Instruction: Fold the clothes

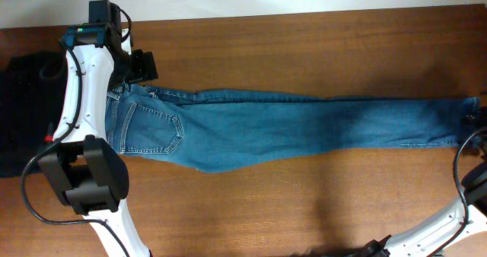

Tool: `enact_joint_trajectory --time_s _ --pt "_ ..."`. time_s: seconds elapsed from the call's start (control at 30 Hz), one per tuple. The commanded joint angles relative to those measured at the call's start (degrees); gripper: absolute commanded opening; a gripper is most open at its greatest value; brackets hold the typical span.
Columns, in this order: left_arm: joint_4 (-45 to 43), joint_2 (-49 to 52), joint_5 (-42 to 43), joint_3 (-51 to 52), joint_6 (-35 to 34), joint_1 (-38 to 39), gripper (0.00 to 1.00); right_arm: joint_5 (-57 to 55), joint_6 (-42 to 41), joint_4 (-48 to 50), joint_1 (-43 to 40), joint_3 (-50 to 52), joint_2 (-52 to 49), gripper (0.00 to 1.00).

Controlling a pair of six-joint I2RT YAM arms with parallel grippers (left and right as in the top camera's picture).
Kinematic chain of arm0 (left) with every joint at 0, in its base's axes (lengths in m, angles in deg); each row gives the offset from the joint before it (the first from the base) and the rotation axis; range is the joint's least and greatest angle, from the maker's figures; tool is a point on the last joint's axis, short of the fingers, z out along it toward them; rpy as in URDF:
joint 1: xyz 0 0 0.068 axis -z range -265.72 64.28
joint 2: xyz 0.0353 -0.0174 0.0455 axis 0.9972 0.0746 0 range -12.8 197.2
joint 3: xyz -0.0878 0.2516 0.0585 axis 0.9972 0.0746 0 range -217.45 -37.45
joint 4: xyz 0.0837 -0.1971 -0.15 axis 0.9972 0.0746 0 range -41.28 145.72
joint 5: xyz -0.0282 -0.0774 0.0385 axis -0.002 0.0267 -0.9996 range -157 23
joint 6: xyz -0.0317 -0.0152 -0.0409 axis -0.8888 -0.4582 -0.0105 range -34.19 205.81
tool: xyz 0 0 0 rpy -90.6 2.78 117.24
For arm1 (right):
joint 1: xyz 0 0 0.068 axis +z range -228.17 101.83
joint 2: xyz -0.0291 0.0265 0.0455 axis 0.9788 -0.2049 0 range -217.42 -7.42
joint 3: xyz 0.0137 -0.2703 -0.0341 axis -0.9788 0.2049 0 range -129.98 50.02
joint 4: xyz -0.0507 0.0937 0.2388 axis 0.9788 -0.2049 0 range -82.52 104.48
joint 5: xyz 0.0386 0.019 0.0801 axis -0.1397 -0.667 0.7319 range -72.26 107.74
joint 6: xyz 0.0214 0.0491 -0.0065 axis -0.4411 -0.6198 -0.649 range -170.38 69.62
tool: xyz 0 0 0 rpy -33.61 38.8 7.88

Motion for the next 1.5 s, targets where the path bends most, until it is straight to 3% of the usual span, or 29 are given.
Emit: enact_joint_trajectory --time_s 0.0,0.63,1.07,1.2,1.27,1.47 --pt "0.6 -0.3 0.6 0.5 -0.7 0.0 0.92 0.0 -1.8 0.7 0.3 -0.2 -1.4 0.99" --pt "1.4 -0.3 0.4 0.5 -0.7 0.0 0.91 3.6 -4.8 4.4 1.4 -0.1 -1.8 0.97" --pt "1.4 -0.3 0.4 0.5 -0.7 0.0 0.92 3.7 -4.8 4.7 1.9 -0.1 -1.8 0.58" --pt "0.4 -0.3 -0.1 0.5 -0.7 0.0 0.91 3.7 -4.7 4.7 1.9 -0.4 -1.8 0.37" --pt "-0.4 -0.3 -1.7 0.4 -0.7 0.0 0.91 5.1 -3.2 4.4 1.8 -1.0 -1.8 0.19" --pt "-1.7 -0.3 -2.6 0.4 -0.7 0.0 0.92 13.1 3.1 -0.5 1.2 -6.1 -1.0 0.04"
